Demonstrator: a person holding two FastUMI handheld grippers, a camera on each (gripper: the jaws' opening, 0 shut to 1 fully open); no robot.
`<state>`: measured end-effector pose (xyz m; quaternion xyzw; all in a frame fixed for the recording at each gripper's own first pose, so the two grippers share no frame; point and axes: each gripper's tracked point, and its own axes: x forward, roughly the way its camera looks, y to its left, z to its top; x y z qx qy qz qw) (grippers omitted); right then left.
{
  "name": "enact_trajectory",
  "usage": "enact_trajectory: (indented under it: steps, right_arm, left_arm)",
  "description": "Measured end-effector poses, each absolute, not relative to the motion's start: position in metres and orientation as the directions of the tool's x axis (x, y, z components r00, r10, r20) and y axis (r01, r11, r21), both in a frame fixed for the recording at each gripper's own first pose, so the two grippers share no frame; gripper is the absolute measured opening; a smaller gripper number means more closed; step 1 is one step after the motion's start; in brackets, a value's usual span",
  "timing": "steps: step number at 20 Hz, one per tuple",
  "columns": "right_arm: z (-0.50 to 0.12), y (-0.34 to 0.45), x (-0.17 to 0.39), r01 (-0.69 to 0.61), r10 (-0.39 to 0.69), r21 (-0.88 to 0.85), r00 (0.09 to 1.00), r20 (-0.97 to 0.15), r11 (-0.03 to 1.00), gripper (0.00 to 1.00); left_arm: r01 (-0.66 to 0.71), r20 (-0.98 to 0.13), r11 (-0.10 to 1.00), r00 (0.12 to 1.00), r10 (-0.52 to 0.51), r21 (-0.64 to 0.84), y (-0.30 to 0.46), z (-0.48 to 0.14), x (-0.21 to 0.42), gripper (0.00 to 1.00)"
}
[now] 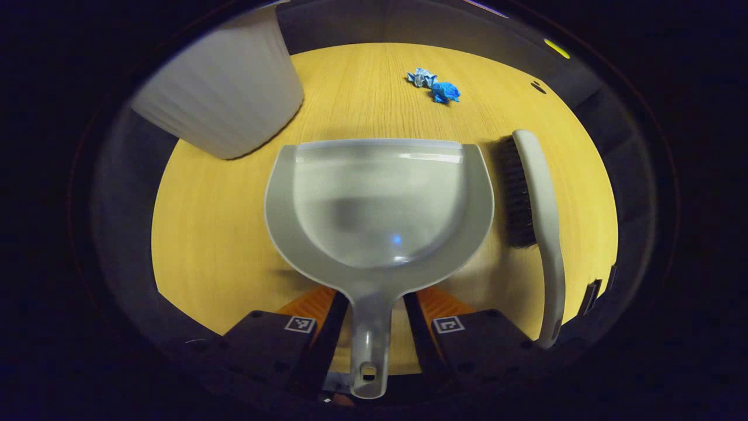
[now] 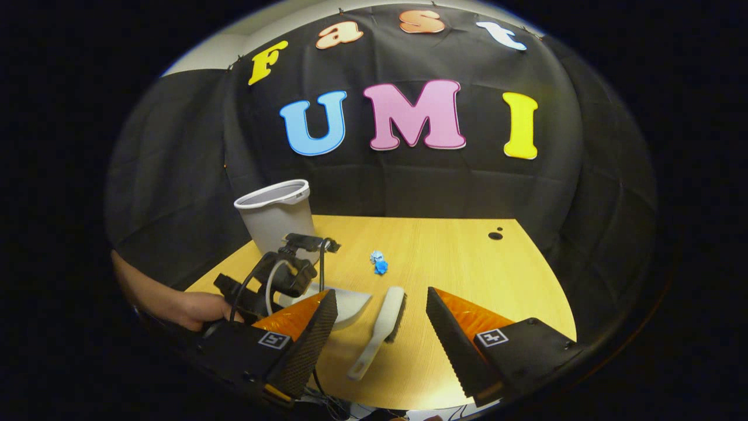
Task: Pick up the small broom and dustpan from the desktop, sweep the trash into the dustpan with the broom, and then empty the trash into the garbage bin.
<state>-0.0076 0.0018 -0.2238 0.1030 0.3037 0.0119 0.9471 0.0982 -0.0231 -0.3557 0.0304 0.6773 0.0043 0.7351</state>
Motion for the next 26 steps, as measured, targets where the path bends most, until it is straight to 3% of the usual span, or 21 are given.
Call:
enact_trajectory:
  steps: [2, 3, 4, 8, 9, 11, 12, 16, 22, 23, 24, 26]
  right_arm:
    - [-0.232, 0.000, -0.009, 0.044, 0.084, 0.196, 0.794, -0.602, 0.980, 0.99]
    - [-0.236, 0.001, -0.008, 0.046, 0.085, 0.194, 0.786, -0.613, 0.980, 0.99]
    - [-0.241, 0.002, -0.007, 0.045, 0.086, 0.189, 0.770, -0.632, 0.981, 0.99]
    - [-0.298, 0.014, -0.012, 0.025, 0.115, 0.165, 0.611, -0.783, 0.986, 0.99]
    - [-0.315, 0.019, -0.018, 0.011, 0.140, 0.173, 0.542, -0.829, 0.985, 0.89]
    - [-0.344, 0.030, -0.026, 0.004, 0.193, 0.214, 0.419, -0.887, 0.977, 0.92]
    - [-0.355, 0.033, -0.023, 0.027, 0.202, 0.230, 0.386, -0.900, 0.973, 1.00]
    - [-0.389, 0.028, -0.034, 0.128, 0.194, 0.223, 0.207, -0.959, 0.966, 1.00]
    - [-0.425, 0.037, -0.039, 0.181, 0.185, 0.189, 0.035, -0.982, 0.965, 0.99]
    - [-0.431, 0.038, -0.037, 0.181, 0.185, 0.186, 0.021, -0.983, 0.966, 0.89]
    - [-0.435, 0.037, -0.036, 0.179, 0.180, 0.177, 0.002, -0.984, 0.968, 0.94]
    - [-0.445, 0.035, -0.032, 0.149, 0.153, 0.148, -0.024, -0.988, 0.978, 0.91]
  left_arm:
    - [0.026, -0.997, 0.998, 0.058, 0.051, 0.052, -0.023, -0.361, 0.102, 0.40]
    - [0.021, -0.998, 0.999, 0.050, 0.047, 0.048, -0.023, -0.359, 0.102, 0.41]
    - [0.022, -0.998, 0.999, 0.049, 0.043, 0.044, -0.025, -0.362, 0.102, 0.32]
    - [0.009, -1.000, 1.000, 0.026, 0.000, 0.001, -0.024, -0.365, 0.099, 0.30]
    - [0.007, -0.999, 1.000, 0.024, -0.028, -0.028, -0.025, -0.365, 0.098, 0.29]
    - [0.021, -0.997, 0.998, 0.036, -0.066, -0.065, -0.022, -0.366, 0.096, 0.29]
    - [0.029, -0.997, 0.997, 0.038, -0.073, -0.072, -0.020, -0.366, 0.092, 0.29]
    - [0.042, -0.992, 0.994, 0.078, -0.101, -0.098, -0.016, -0.367, 0.091, 0.29]
    - [0.068, -0.989, 0.992, 0.095, -0.116, -0.109, -0.015, -0.367, 0.091, 0.29]
    - [0.071, -0.988, 0.991, 0.097, -0.119, -0.113, -0.015, -0.367, 0.091, 0.29]
    - [0.071, -0.987, 0.991, 0.099, -0.123, -0.116, -0.014, -0.367, 0.090, 0.29]
    - [0.061, -0.986, 0.990, 0.101, -0.131, -0.126, -0.014, -0.366, 0.089, 0.29]
